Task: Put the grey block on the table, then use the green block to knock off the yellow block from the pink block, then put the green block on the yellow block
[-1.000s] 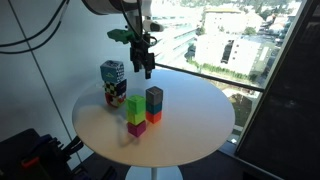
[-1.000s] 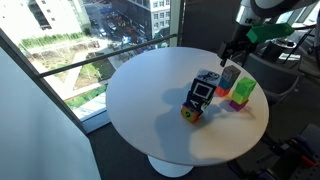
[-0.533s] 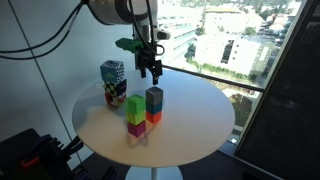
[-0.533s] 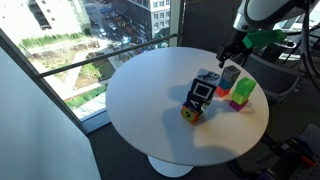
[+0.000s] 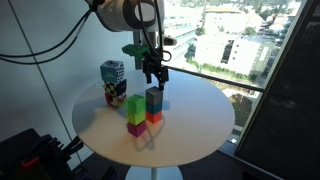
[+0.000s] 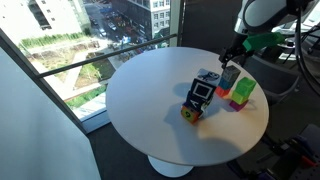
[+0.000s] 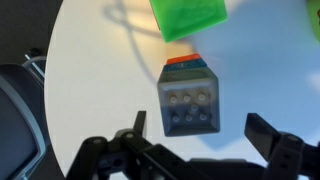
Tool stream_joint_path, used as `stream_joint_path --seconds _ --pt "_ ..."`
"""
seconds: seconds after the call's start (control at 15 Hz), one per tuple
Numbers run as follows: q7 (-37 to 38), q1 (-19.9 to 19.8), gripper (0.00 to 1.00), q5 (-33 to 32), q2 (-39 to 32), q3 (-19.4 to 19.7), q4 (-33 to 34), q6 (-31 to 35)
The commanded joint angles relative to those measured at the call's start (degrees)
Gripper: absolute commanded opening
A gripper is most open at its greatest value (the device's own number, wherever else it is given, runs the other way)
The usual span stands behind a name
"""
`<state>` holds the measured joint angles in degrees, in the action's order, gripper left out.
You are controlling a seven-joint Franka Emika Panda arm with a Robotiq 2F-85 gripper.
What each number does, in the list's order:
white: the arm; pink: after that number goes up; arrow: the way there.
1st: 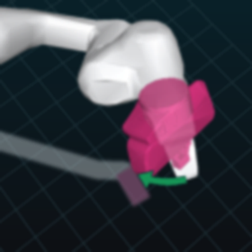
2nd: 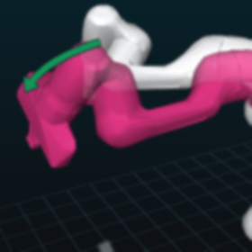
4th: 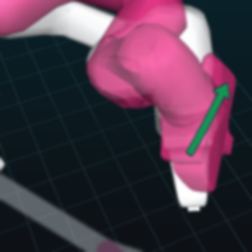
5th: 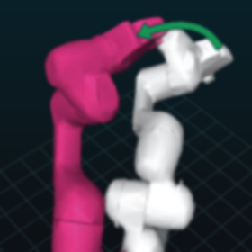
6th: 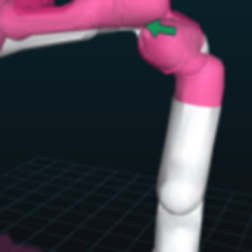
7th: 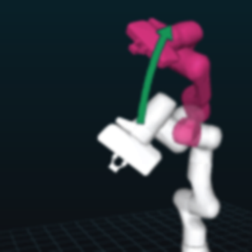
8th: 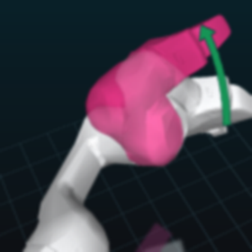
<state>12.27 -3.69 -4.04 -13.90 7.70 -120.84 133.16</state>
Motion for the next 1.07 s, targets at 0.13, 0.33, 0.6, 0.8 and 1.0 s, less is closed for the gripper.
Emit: stream_joint_path --seconds 0.13,0.33,0.6,0.8,1.0 --pt "-2.9 -0.8 1.00 0.1 -1.3 -0.2 0.9 -0.7" --pt "-4.0 -0.8 1.00 -0.3 -1.6 -0.2 0.9 -0.6" --pt "-5.1 -0.8 1.00 -0.7 -1.8 -0.1 0.7 -0.2" --pt "-3.9 -0.5 1.00 -0.1 -1.6 -0.2 0.1 -0.2" --pt "-3.9 -0.5 1.00 -0.1 -1.6 -0.2 0.1 -0.2"
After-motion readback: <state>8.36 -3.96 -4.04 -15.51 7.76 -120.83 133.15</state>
